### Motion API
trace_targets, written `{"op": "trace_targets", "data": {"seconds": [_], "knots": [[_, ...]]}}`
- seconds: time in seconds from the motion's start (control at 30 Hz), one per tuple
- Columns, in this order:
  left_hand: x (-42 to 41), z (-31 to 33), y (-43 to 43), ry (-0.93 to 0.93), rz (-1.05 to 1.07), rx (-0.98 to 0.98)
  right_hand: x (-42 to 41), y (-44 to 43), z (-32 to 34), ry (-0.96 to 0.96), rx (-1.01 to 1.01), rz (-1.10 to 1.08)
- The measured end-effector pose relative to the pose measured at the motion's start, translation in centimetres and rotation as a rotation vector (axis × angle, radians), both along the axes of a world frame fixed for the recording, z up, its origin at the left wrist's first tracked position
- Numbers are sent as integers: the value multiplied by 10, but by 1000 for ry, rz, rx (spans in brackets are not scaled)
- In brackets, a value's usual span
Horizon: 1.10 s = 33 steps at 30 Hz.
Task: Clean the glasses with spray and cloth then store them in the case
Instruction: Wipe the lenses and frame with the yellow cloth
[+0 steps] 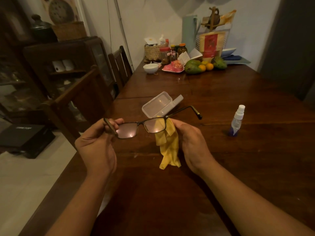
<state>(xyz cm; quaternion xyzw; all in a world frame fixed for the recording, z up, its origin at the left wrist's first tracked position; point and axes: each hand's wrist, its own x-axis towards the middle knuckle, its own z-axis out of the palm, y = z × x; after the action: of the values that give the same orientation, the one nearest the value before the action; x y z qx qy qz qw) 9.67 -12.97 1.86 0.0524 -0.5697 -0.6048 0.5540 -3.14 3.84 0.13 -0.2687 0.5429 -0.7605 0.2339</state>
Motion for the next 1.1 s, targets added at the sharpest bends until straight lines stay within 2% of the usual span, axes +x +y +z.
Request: {"op": "trace_targets", "data": {"seconds": [0.13, 0.3, 0.47, 0.7, 0.93, 1.1], "knots": [[2, 2, 2, -14, 11, -13, -7, 3, 0, -138, -31, 86], [-1, -1, 4, -44, 75, -1, -9, 1, -5, -77, 13, 88], [-2, -2, 7, -72, 80, -54, -6, -1, -4, -112, 20, -26], [-4, -4, 8, -56, 39, -35, -3, -6, -9, 93, 80, -226], [-4, -4, 7, -30, -16, -40, -15, -1, -9, 146, 46, -98], [-4, -10, 4, -67, -42, -46, -19, 4, -7, 252, 52, -33]]}}
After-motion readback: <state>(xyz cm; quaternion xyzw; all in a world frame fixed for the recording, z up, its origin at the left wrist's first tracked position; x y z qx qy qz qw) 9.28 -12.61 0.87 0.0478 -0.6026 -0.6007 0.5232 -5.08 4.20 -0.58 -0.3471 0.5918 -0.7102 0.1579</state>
